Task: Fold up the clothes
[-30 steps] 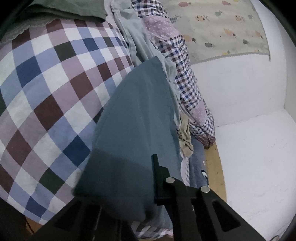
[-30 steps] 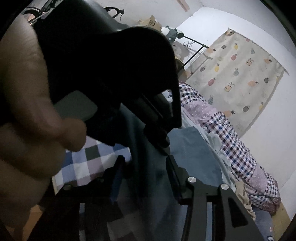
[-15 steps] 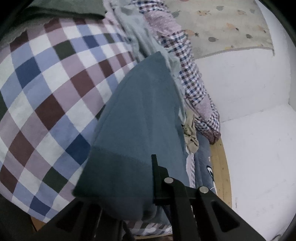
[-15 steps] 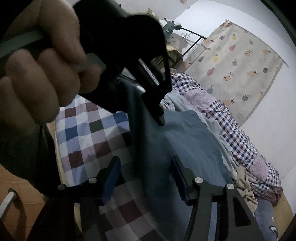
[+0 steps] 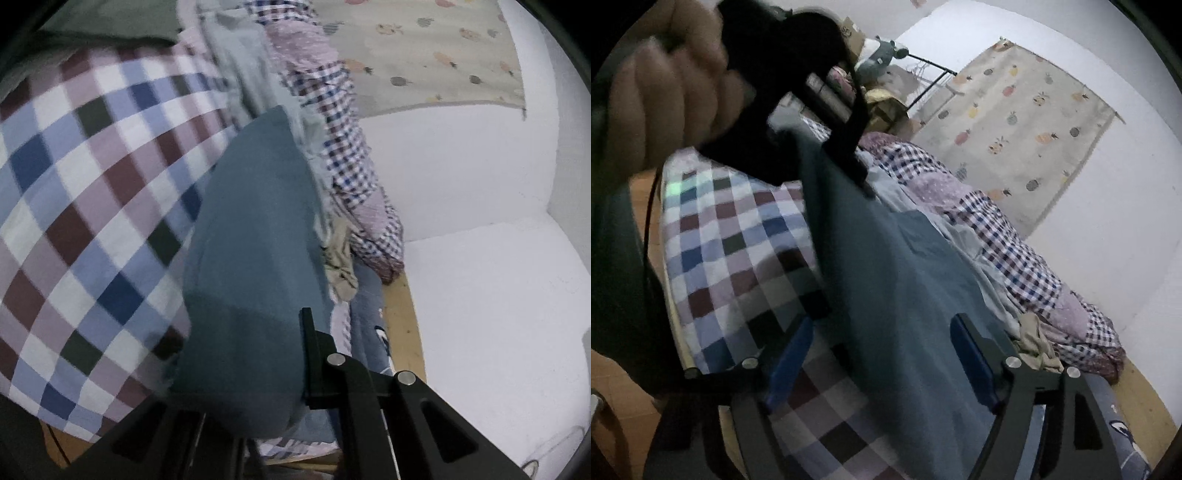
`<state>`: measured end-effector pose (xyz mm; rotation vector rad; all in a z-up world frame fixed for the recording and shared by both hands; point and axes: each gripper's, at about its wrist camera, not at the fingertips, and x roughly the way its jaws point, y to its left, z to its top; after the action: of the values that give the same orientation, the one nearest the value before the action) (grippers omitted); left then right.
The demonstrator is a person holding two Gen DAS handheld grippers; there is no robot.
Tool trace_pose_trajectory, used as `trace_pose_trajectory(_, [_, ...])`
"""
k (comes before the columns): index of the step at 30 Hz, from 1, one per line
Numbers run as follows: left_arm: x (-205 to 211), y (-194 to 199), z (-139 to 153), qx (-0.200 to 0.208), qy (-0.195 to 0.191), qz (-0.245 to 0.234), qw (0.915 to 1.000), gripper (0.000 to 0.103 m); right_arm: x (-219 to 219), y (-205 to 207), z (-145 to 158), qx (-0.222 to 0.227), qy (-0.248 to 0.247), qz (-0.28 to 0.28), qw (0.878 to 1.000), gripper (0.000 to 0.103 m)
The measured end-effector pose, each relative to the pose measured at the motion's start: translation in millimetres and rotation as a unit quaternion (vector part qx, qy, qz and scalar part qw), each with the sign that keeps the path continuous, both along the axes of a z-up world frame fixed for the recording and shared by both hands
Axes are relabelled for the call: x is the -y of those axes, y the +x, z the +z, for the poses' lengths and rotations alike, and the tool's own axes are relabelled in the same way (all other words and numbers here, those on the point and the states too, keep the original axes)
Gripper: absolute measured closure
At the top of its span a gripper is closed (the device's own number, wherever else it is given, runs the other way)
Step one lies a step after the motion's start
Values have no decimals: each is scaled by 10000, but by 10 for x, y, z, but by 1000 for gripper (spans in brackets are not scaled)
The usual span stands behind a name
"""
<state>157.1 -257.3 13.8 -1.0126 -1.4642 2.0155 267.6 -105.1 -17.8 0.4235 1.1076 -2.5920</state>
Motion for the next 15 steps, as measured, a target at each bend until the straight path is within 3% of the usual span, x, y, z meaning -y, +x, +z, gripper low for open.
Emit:
trace_pose_trajectory(8, [94, -43, 54, -47, 146, -8, 9999, 99, 42, -196, -205, -215, 574, -182, 9980, 21])
trace_pose_trajectory(12, [176, -52, 55, -87, 170, 41, 9998, 99, -238, -360, -249, -164, 839, -568, 9947, 21])
trace_pose_trajectory(15, [194, -38, 54, -118, 148, 35, 9998, 99, -506, -337, -220, -88, 964, -545, 9938, 21])
